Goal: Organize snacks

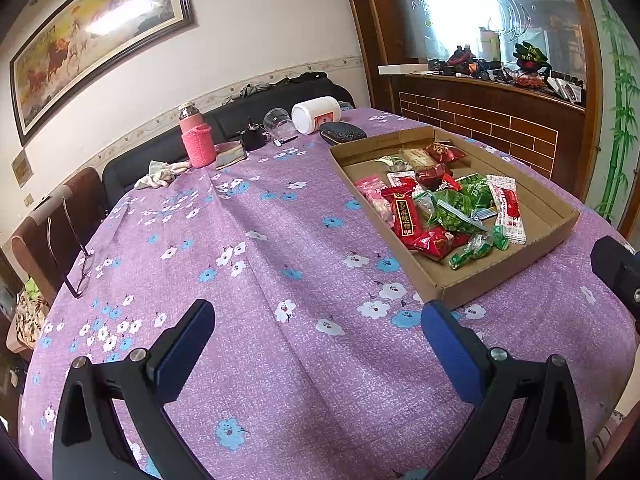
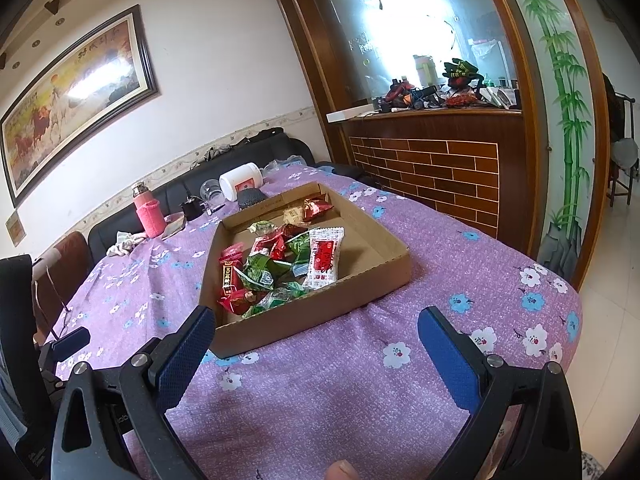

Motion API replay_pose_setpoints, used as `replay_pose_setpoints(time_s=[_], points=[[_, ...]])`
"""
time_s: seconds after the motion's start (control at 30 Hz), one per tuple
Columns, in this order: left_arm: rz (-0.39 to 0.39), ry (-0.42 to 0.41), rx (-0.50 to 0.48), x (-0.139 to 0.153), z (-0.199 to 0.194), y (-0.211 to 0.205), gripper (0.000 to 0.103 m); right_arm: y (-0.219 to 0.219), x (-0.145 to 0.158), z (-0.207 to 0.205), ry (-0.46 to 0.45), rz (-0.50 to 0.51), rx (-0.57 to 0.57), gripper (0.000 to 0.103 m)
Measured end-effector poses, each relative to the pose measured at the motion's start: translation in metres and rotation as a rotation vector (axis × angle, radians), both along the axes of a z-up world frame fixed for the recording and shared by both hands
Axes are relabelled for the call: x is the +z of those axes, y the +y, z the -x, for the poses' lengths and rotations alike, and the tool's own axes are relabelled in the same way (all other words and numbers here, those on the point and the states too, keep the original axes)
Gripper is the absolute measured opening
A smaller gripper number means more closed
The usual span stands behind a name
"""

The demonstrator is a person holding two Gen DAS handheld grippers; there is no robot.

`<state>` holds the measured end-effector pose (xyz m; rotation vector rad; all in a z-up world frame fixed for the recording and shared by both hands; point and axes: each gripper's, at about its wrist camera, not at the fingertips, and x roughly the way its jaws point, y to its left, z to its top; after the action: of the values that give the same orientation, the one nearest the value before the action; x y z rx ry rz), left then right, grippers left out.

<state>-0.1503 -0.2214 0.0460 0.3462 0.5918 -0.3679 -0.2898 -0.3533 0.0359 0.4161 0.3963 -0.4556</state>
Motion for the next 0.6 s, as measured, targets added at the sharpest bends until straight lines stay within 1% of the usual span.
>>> replay_pose_setpoints(time_s=[0.6], points=[[-0.006, -0.016, 0.013, 0.0047, -0.0002, 0.0046, 0.103, -0.0035, -0.0002, 0.0043, -0.006, 0.001, -0.015, 0.102]])
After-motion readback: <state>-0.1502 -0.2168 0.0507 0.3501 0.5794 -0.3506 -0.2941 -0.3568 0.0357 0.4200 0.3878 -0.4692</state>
